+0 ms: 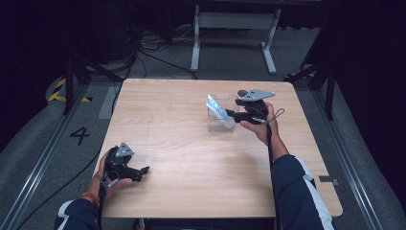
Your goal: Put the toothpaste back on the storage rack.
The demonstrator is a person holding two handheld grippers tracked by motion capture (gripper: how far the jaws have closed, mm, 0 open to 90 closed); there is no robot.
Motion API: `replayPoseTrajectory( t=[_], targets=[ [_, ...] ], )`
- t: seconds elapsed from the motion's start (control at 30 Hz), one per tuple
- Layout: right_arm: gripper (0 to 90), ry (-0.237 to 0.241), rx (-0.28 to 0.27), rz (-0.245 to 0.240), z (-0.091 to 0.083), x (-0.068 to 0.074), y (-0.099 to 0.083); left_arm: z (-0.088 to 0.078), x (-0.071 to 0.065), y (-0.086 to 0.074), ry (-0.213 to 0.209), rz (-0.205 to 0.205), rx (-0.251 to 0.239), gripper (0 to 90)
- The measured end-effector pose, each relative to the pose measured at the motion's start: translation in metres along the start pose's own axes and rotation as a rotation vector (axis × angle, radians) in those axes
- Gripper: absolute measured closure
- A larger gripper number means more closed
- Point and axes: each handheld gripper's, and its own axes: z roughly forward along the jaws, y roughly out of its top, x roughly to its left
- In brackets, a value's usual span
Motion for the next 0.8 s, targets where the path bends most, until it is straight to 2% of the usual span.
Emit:
replayPoseTrajectory(
  t=[0.4, 0.8],
  targets=[
    [35.7, -0.012, 0.024, -0.051, -0.018, 0.011, -0.003, 0.0, 0.0, 0.0, 0.0, 0.0, 0.0, 0.6],
    [33.9, -0.014, 0.019, -0.103, -0.04, 0.026, -0.013, 0.0, 0.0, 0.0, 0.0, 0.0, 0.0, 0.6]
  ],
)
